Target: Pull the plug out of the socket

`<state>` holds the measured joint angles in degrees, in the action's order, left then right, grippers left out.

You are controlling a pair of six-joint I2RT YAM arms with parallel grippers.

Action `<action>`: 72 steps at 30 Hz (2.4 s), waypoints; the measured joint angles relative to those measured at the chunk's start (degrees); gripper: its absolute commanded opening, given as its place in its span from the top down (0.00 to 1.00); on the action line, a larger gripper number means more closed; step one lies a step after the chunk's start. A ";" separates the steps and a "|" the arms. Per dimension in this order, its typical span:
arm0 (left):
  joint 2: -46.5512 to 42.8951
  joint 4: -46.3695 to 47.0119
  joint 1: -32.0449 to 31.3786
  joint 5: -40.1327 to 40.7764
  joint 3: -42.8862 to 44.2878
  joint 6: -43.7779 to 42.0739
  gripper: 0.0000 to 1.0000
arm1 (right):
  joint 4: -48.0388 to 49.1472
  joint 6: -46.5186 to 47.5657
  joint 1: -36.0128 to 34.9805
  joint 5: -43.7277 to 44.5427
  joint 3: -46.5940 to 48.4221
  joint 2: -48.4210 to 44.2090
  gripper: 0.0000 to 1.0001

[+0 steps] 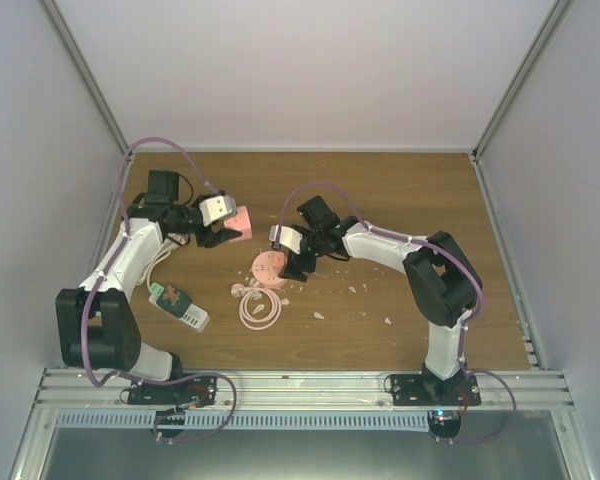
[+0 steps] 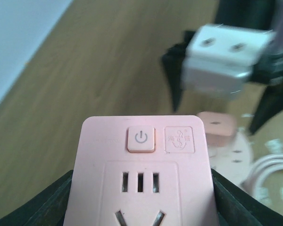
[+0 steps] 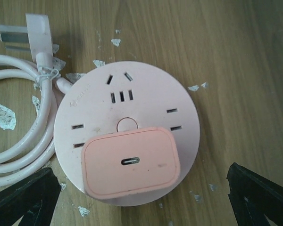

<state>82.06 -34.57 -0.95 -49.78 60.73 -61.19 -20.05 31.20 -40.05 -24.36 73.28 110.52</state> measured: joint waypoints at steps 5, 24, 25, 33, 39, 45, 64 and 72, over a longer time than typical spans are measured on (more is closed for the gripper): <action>5.57 -4.68 2.01 10.67 12.26 -1.55 0.82 | -0.09 0.00 0.46 0.04 0.00 -2.45 0.01; 28.68 -8.46 4.59 52.74 35.63 -18.16 0.77 | -0.09 -0.02 5.84 -0.37 -1.29 -7.43 0.01; 29.75 -7.89 4.59 54.53 35.65 -19.56 0.77 | -0.09 -0.02 5.92 -0.37 -1.29 -7.43 0.01; 35.65 -2.45 4.46 64.13 35.36 -29.31 0.75 | -0.09 -0.02 6.64 -1.11 -1.29 -7.45 0.01; 38.03 2.64 4.28 68.78 35.39 -34.56 0.73 | -0.09 -0.02 6.75 -1.27 -1.29 -7.45 0.01; 40.30 4.55 3.48 70.90 35.39 -37.94 0.70 | -0.09 -0.04 7.56 -1.42 -1.29 -7.45 0.02; 44.39 8.90 2.40 73.22 37.53 -44.83 0.09 | -0.09 -0.04 8.66 -1.64 -1.29 -7.45 0.01; 42.45 7.65 2.29 68.98 38.71 -39.85 0.01 | -0.09 -0.04 8.68 -1.64 -1.31 -7.45 0.01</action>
<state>124.51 -26.92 1.34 19.20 99.44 -101.03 -20.14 31.16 -31.38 -26.00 71.96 103.07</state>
